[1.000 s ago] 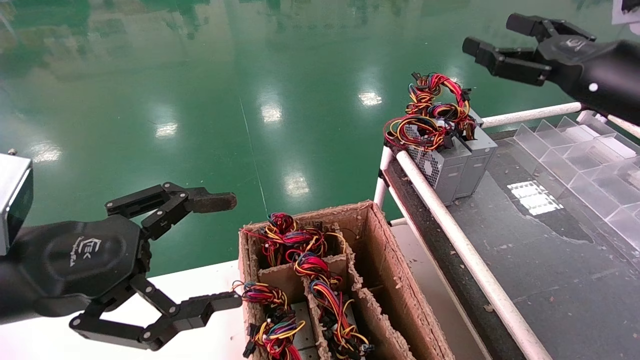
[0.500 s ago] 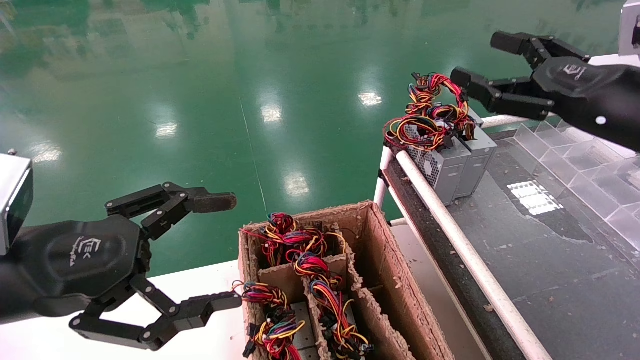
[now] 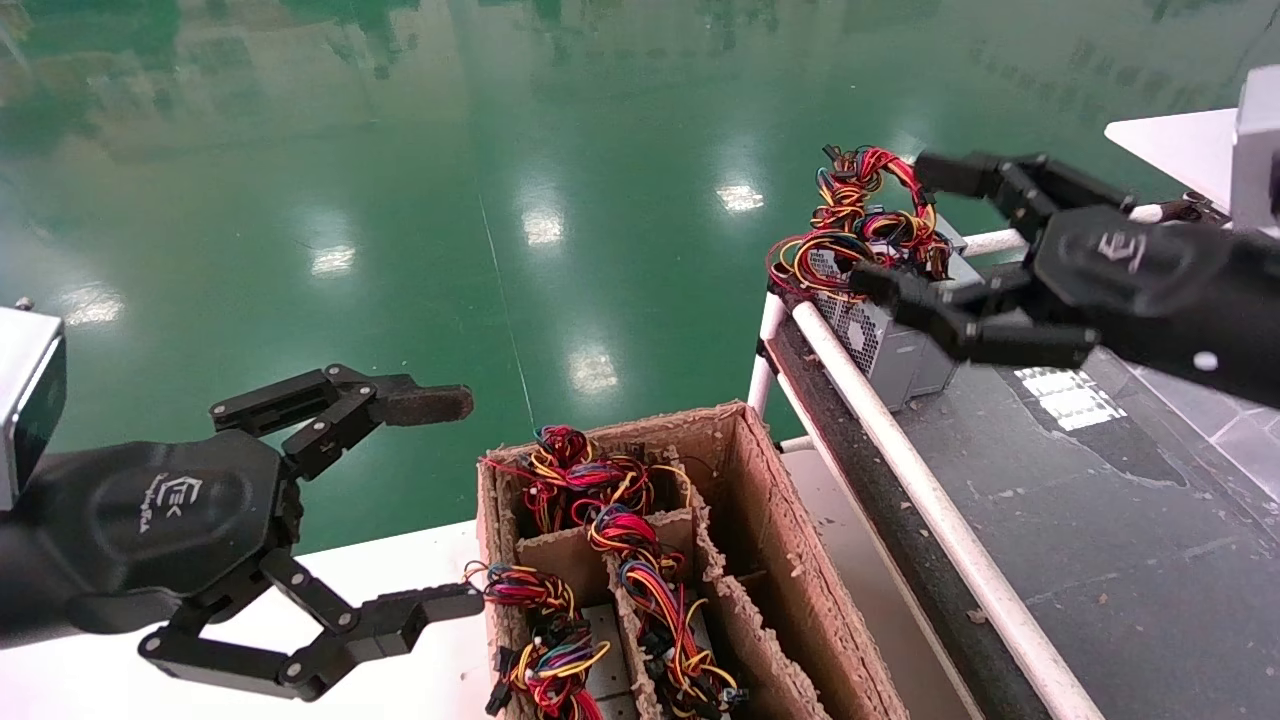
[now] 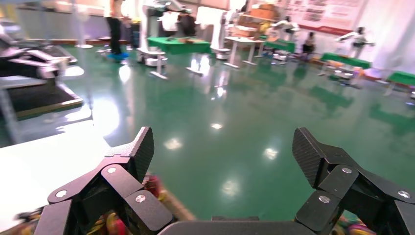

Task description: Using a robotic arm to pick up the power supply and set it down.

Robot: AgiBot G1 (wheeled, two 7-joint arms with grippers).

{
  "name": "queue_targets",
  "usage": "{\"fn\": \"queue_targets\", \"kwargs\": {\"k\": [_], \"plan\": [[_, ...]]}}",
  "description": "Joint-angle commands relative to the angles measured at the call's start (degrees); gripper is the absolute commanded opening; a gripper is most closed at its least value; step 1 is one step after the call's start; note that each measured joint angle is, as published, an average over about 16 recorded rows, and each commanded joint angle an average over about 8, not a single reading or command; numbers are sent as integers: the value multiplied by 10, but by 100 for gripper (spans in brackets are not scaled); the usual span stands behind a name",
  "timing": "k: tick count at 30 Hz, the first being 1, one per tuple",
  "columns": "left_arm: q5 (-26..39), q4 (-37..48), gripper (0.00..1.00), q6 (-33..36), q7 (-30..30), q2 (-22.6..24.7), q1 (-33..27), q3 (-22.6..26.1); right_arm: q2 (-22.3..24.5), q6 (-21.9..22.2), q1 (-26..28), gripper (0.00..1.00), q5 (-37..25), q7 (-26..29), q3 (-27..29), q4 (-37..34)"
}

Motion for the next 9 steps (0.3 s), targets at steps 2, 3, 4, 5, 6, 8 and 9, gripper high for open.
{"fn": "queue_targets", "kwargs": {"k": [2,3,4,5,6,8,9], "plan": [[0,0,100,0,0,0,0,0,10,-8,-22,100,12,13,1,38],[0,0,100,0,0,0,0,0,14,-10,-30,100,15,17,1,50],[0,0,100,0,0,0,0,0,17,-13,-37,100,19,22,1,62],[0,0,100,0,0,0,0,0,21,-15,-45,100,23,26,1,75],[0,0,100,0,0,0,0,0,24,-18,-52,100,27,30,1,87],[0,0,100,0,0,0,0,0,27,-20,-59,100,31,34,2,100],[0,0,100,0,0,0,0,0,29,-22,-63,100,32,37,2,106]]}}
